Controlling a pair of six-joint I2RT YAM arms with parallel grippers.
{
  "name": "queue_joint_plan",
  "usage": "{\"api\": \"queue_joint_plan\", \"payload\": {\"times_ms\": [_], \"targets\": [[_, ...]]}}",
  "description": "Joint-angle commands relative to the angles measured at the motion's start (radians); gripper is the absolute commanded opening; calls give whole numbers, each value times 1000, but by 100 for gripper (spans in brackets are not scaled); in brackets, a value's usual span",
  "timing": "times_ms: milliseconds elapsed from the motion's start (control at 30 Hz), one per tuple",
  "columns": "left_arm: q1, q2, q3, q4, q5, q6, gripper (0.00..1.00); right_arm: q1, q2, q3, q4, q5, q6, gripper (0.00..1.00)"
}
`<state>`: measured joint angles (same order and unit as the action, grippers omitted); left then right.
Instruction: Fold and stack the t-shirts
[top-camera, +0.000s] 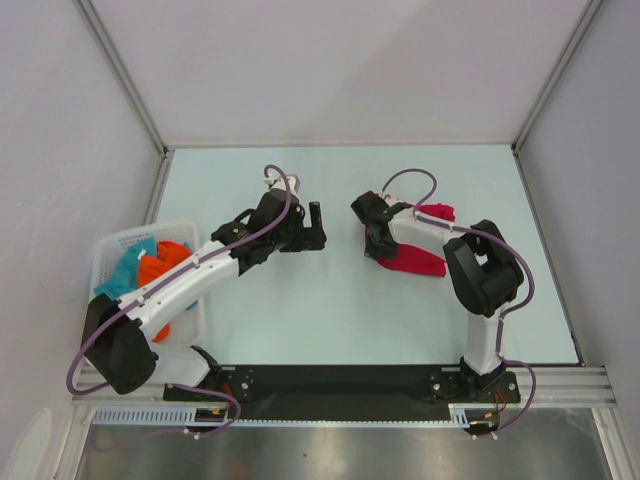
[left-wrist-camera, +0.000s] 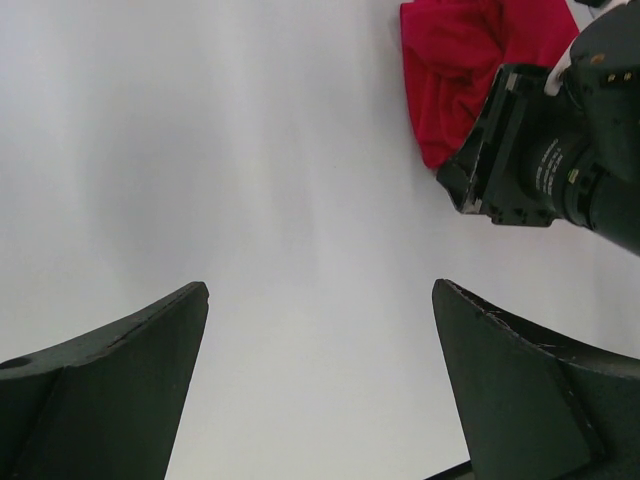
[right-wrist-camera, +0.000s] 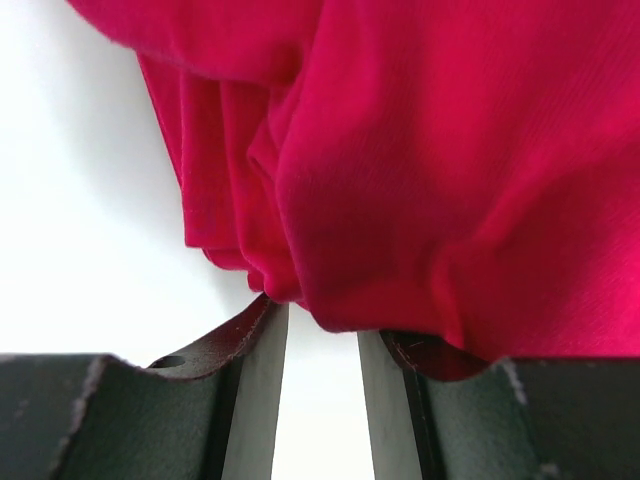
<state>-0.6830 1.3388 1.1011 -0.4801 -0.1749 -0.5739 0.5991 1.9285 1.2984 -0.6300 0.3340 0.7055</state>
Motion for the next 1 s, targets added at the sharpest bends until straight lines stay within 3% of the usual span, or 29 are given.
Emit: {"api": "queue_joint_plan", "payload": {"times_ms": [0,333,667,967], "targets": [[11,-12,8,35,20,23,99,-114,102,-17,82,126,-35,39],[25,-15,19,32,35,31,99,-242,76,-39,50,141,12,40],[30,-32,19,29,40,32,99,-360,24,-73,50,40,55,37],[31,-47,23,29,54,36,100,-489,-120,-280,121,-66,153,34]]}}
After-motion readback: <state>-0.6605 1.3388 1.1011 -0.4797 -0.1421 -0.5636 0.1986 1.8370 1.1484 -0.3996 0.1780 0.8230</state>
